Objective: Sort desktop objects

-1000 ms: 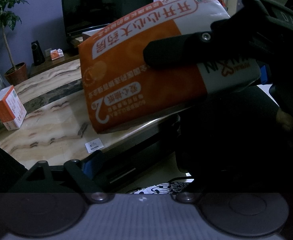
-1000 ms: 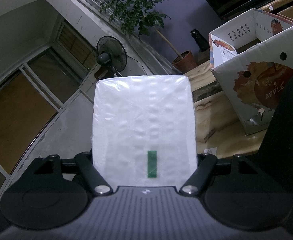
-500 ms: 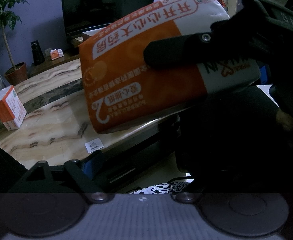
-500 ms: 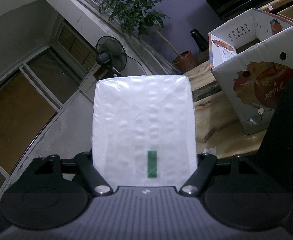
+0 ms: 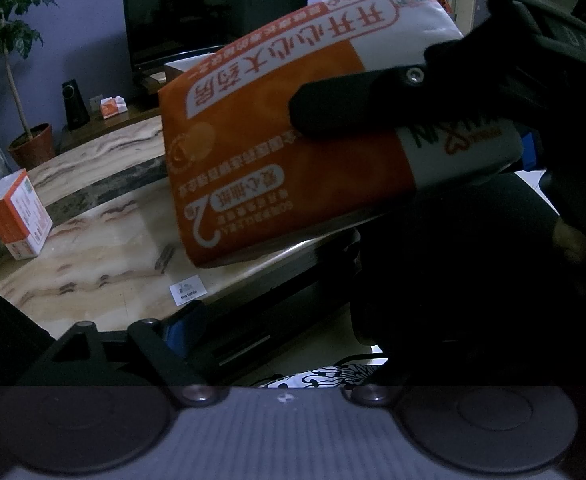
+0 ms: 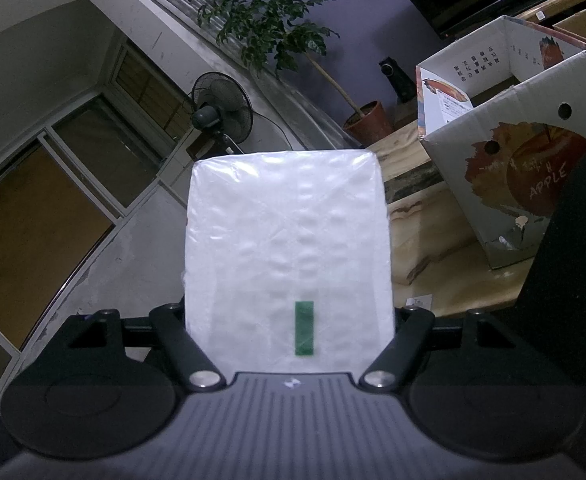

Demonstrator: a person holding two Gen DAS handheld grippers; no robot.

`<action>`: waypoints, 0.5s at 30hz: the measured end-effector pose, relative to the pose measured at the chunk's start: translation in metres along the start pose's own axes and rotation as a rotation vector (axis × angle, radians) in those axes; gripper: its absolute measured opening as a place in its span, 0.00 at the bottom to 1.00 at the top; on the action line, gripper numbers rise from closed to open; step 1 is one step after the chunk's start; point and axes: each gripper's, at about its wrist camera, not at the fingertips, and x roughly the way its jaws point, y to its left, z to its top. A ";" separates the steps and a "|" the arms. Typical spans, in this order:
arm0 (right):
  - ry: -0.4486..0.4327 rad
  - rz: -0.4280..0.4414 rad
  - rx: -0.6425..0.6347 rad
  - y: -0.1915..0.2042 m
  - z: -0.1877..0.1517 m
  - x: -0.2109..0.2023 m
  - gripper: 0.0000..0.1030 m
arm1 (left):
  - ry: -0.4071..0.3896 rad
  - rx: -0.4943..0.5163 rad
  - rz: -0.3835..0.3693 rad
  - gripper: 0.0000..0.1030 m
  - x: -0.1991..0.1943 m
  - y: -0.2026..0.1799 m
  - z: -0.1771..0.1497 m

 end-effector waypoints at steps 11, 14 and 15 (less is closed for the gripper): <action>-0.001 -0.001 0.001 0.000 -0.001 0.001 0.73 | 0.001 0.000 -0.001 0.84 0.000 0.000 -0.001; 0.001 0.000 0.000 0.000 -0.001 0.001 0.73 | 0.001 0.000 -0.001 0.84 0.000 0.000 -0.001; 0.001 0.000 -0.001 0.000 -0.001 0.001 0.73 | 0.001 0.000 -0.002 0.84 0.001 0.000 -0.002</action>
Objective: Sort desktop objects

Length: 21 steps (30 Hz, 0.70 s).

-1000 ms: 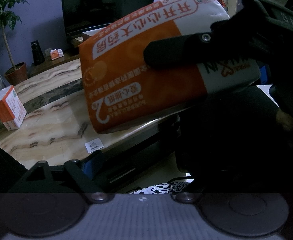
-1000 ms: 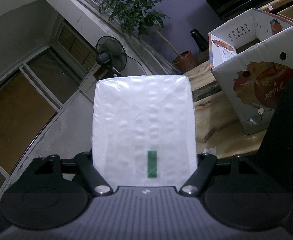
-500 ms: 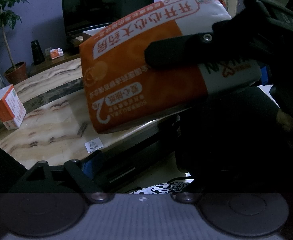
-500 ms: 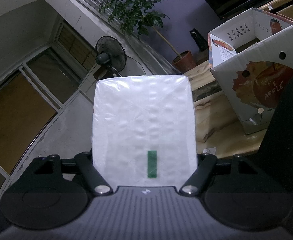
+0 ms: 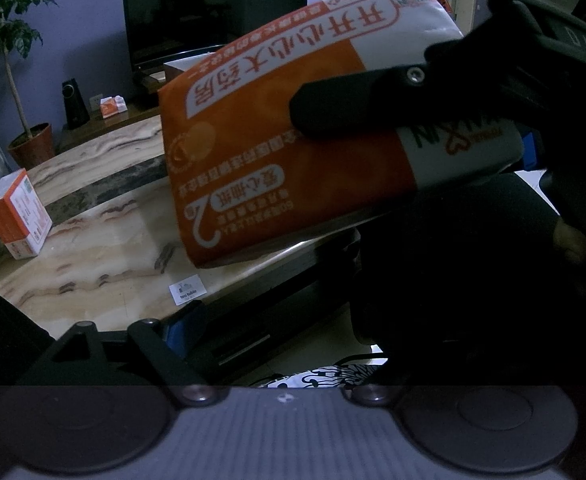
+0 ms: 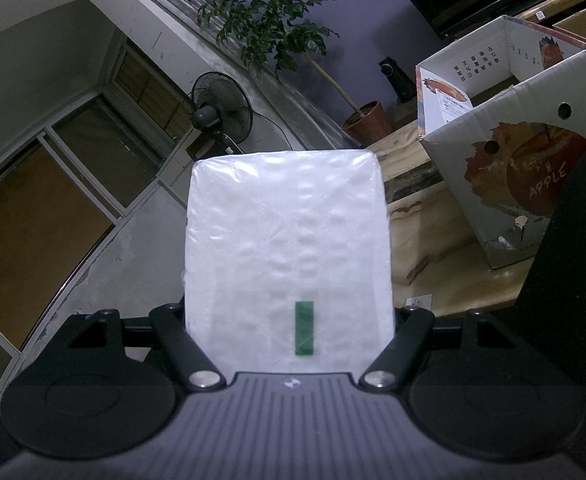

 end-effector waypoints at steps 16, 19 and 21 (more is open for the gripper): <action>0.000 0.000 0.002 -0.002 0.001 -0.002 0.73 | 0.001 0.003 -0.001 0.84 -0.001 0.000 0.000; 0.000 -0.001 0.003 -0.001 0.001 -0.003 0.73 | 0.001 0.003 -0.001 0.84 -0.001 0.000 0.000; 0.000 -0.001 0.003 -0.001 0.001 -0.003 0.73 | 0.001 0.003 -0.001 0.84 -0.001 -0.001 0.000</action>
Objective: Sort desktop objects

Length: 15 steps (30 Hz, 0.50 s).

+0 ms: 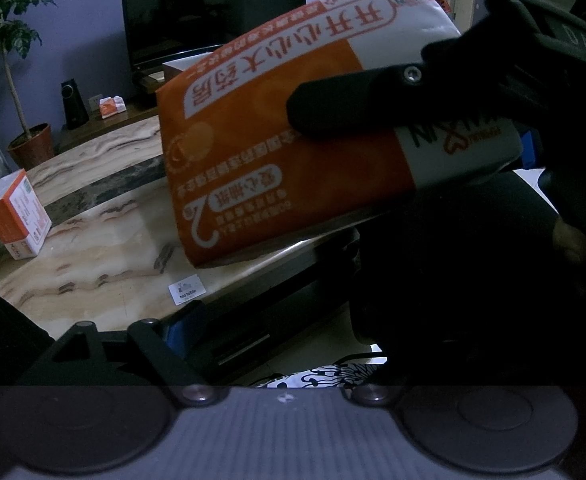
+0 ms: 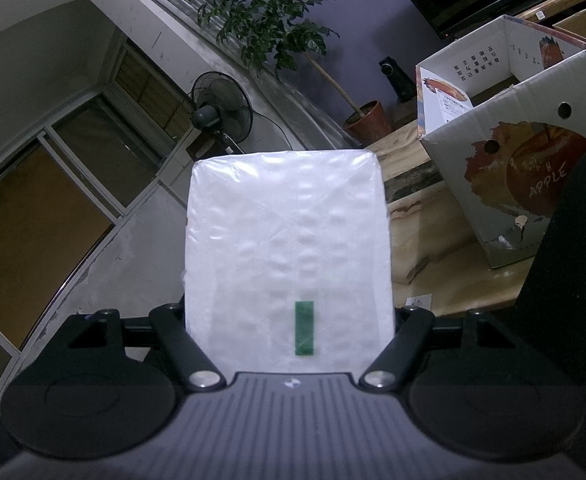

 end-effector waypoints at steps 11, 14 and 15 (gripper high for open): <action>0.000 -0.001 0.000 0.002 -0.001 0.000 0.73 | 0.000 0.000 -0.001 0.84 0.000 0.000 0.000; 0.000 -0.001 -0.001 0.003 -0.001 0.000 0.73 | 0.000 0.000 -0.001 0.84 0.000 0.000 0.001; 0.000 -0.001 -0.001 0.003 -0.001 0.000 0.73 | 0.000 0.000 -0.001 0.84 0.000 0.000 0.001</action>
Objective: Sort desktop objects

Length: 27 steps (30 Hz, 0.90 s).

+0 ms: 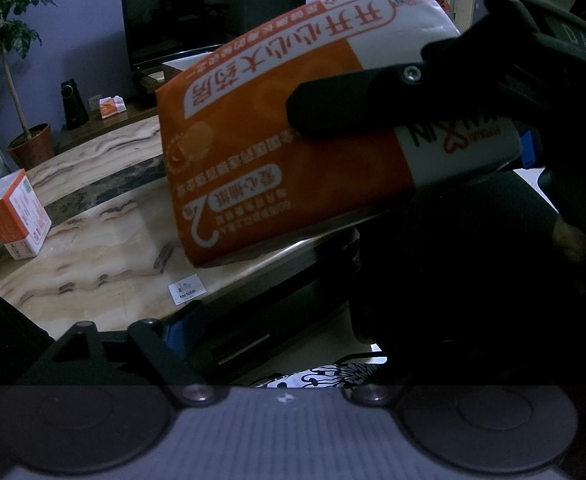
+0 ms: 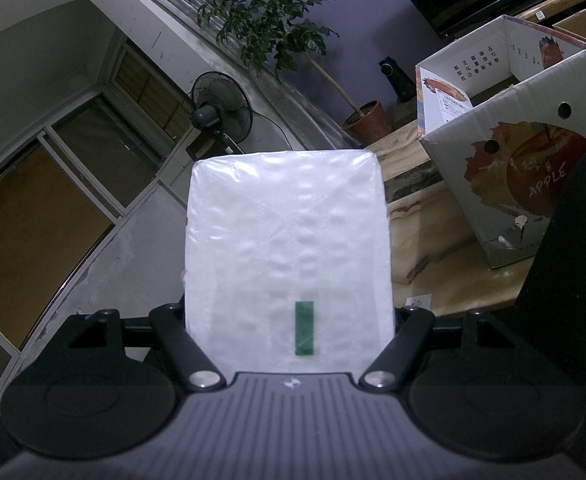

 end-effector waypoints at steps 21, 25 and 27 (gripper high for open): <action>0.000 0.000 -0.002 -0.001 -0.001 0.000 0.73 | 0.000 0.000 0.000 0.84 0.000 -0.001 0.000; 0.000 -0.001 -0.001 0.000 -0.001 0.000 0.73 | 0.000 0.000 0.000 0.84 0.000 0.000 0.000; 0.000 -0.001 -0.002 0.000 -0.001 0.000 0.73 | 0.000 0.000 0.000 0.84 0.000 -0.001 0.000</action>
